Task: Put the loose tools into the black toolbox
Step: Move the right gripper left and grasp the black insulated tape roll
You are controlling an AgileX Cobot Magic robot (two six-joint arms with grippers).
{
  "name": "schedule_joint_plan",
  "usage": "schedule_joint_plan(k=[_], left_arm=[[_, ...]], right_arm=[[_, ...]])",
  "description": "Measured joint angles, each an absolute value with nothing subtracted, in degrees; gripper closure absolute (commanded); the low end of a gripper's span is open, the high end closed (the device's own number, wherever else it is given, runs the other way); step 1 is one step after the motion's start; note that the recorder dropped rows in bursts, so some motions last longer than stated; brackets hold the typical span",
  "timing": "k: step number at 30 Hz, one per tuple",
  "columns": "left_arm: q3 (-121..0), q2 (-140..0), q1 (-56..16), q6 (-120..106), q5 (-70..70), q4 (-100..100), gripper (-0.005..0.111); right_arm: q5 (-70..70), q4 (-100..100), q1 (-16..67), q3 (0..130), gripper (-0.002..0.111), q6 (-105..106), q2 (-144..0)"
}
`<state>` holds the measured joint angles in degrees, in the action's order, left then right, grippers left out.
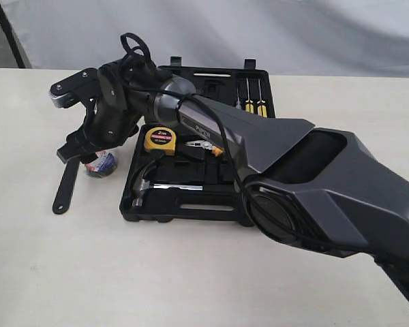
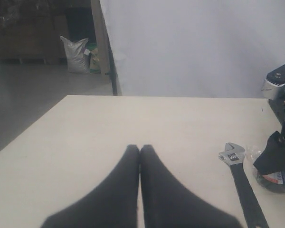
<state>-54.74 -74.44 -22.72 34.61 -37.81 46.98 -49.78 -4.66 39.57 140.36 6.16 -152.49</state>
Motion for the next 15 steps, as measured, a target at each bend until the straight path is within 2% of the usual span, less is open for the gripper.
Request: schedule_joint_plan(k=[3, 10, 12, 15], left_arm=[[-54.74, -74.44, -22.72, 34.61, -37.81, 46.98, 0.105], [-54.74, -74.44, -22.72, 34.61, -37.81, 46.98, 0.105], [-54.74, -74.44, -22.72, 34.61, -37.81, 46.98, 0.105], [-54.74, -74.44, -22.72, 34.61, -37.81, 46.98, 0.105]], right_arm=[[-50.02, -4.66, 39.59, 140.36, 0.027, 6.16, -152.74], [-50.91, -4.66, 39.59, 140.36, 0.029, 6.16, -153.96], [-51.00, -4.66, 39.59, 140.36, 0.036, 6.16, -153.96], [-51.00, -4.66, 39.59, 140.36, 0.063, 6.16, -153.96]])
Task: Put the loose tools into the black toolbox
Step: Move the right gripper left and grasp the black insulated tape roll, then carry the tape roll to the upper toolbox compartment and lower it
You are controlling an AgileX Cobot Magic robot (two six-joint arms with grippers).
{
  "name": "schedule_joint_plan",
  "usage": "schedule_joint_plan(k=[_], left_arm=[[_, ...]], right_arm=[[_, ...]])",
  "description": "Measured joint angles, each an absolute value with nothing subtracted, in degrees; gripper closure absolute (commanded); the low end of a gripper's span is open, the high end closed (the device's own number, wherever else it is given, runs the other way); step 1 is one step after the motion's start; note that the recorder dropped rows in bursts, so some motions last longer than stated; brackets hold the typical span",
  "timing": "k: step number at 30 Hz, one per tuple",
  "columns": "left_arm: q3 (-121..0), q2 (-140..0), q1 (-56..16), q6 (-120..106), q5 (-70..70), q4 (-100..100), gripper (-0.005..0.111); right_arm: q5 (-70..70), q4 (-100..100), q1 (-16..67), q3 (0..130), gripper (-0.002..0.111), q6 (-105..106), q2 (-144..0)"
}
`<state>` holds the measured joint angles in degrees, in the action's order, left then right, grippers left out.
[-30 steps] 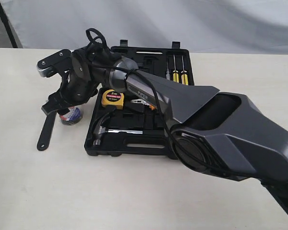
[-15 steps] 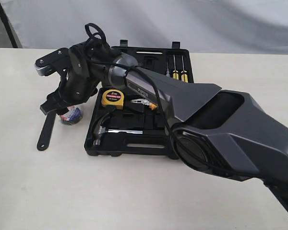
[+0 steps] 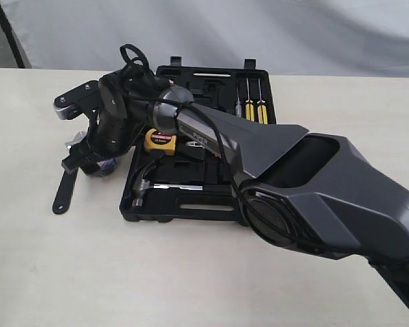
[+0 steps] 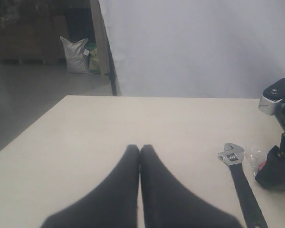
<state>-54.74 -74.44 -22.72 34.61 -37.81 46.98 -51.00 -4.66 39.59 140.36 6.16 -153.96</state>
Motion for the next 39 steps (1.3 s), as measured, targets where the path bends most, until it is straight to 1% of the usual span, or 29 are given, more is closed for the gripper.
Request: schedule_joint_plan(k=[4, 5, 11, 16, 19, 22, 27, 33, 39], left_arm=[[-54.74, -74.44, -22.72, 34.61, -37.81, 46.98, 0.105], [-54.74, -74.44, -22.72, 34.61, -37.81, 46.98, 0.105], [-54.74, -74.44, -22.72, 34.61, -37.81, 46.98, 0.105], [-54.74, -74.44, -22.72, 34.61, -37.81, 46.98, 0.105], [-54.74, -74.44, -22.72, 34.61, -37.81, 46.98, 0.105], [-54.74, -74.44, -22.72, 34.61, -37.81, 46.98, 0.105], [-54.74, -74.44, -22.72, 34.61, -37.81, 46.98, 0.105], [-54.74, -74.44, -22.72, 34.61, -37.81, 46.98, 0.105], [-54.74, -74.44, -22.72, 34.61, -37.81, 46.98, 0.105]], right_arm=[[-51.82, -4.66, 39.59, 140.36, 0.102, 6.16, -153.96], [-51.94, -4.66, 39.59, 140.36, 0.109, 6.16, -153.96], [-52.68, -4.66, 39.48, 140.36, 0.109, 5.39, -153.52], [-56.49, -4.83, 37.48, 140.36, 0.109, 4.46, -149.05], [-60.21, -4.88, 34.67, 140.36, 0.109, 4.58, -144.81], [-63.95, -4.88, 30.15, 140.49, 0.109, 5.33, -141.34], [-68.81, -4.88, 22.20, 140.03, 0.109, 6.32, -140.64], [-67.76, -4.65, 16.16, 135.30, 0.109, 6.62, -143.07], [-60.69, -4.44, 15.67, 132.59, 0.109, 9.85, -145.87]])
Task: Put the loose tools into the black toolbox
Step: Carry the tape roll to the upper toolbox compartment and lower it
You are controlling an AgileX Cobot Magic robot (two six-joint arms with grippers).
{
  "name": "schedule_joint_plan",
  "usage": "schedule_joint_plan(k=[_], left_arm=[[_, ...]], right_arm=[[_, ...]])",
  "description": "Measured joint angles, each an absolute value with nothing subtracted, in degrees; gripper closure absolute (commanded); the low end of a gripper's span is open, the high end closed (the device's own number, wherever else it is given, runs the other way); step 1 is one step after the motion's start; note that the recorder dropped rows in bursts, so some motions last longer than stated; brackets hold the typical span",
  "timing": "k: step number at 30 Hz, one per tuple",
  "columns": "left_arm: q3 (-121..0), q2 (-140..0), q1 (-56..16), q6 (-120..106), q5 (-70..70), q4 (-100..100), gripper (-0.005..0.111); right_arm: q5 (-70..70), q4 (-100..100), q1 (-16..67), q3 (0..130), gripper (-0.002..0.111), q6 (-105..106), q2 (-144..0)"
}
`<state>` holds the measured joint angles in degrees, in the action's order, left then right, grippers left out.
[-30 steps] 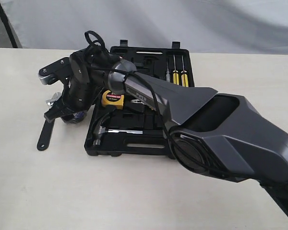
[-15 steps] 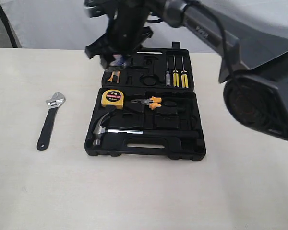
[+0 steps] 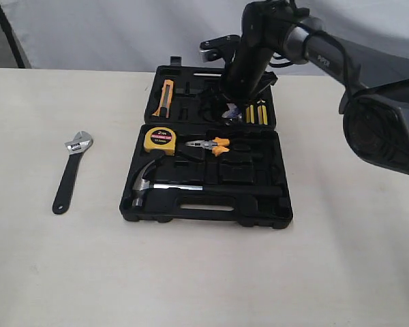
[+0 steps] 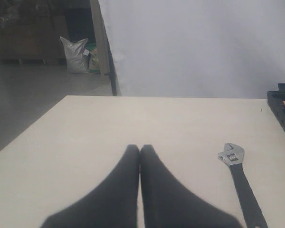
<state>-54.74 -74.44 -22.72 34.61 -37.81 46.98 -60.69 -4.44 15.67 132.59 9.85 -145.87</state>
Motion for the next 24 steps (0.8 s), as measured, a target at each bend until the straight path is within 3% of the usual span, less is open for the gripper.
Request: schedule_joint_plan(k=[9, 24], left_arm=[[-54.74, -74.44, -22.72, 34.61, -37.81, 46.98, 0.105], [-54.74, -74.44, -22.72, 34.61, -37.81, 46.98, 0.105]], right_arm=[[-50.09, -4.77, 16.25, 132.49, 0.109, 13.22, -146.33], [-46.86, -6.65, 16.25, 132.49, 0.108, 10.76, -149.15]])
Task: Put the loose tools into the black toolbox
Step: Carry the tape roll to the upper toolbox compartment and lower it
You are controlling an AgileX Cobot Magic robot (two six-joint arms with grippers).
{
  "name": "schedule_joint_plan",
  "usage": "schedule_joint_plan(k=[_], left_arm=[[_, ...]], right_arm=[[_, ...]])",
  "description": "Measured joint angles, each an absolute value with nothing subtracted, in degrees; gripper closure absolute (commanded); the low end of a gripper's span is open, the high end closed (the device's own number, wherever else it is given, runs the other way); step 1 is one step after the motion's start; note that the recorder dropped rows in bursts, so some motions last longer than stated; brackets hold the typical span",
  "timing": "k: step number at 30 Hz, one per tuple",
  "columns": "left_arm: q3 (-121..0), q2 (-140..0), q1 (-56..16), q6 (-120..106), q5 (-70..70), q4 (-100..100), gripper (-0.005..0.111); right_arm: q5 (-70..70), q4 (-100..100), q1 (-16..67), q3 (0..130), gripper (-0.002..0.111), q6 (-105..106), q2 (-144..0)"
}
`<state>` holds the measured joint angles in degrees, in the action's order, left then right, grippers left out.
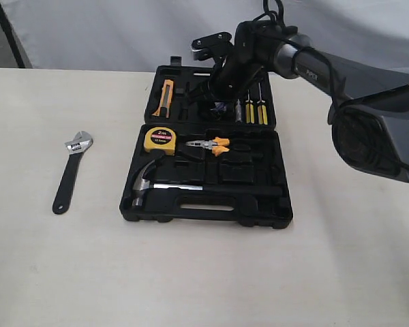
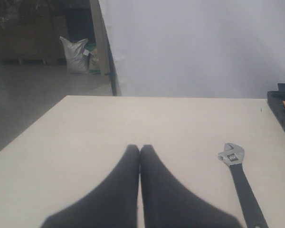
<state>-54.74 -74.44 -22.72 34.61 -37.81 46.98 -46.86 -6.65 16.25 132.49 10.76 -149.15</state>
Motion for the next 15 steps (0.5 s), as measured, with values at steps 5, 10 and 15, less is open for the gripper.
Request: schedule_joint_plan(k=[5, 10, 15], left_arm=[[-54.74, -74.44, -22.72, 34.61, -37.81, 46.98, 0.105], [-54.74, -74.44, -22.72, 34.61, -37.81, 46.98, 0.105], [-54.74, -74.44, -22.72, 34.61, -37.81, 46.98, 0.105]], right_arm=[[-47.77, -7.65, 16.25, 132.69, 0.108, 9.60, -149.21], [-50.62, -8.97, 16.25, 132.84, 0.108, 8.95, -149.10], [-51.95, -9.35, 16.25, 132.84, 0.106, 8.42, -149.01]])
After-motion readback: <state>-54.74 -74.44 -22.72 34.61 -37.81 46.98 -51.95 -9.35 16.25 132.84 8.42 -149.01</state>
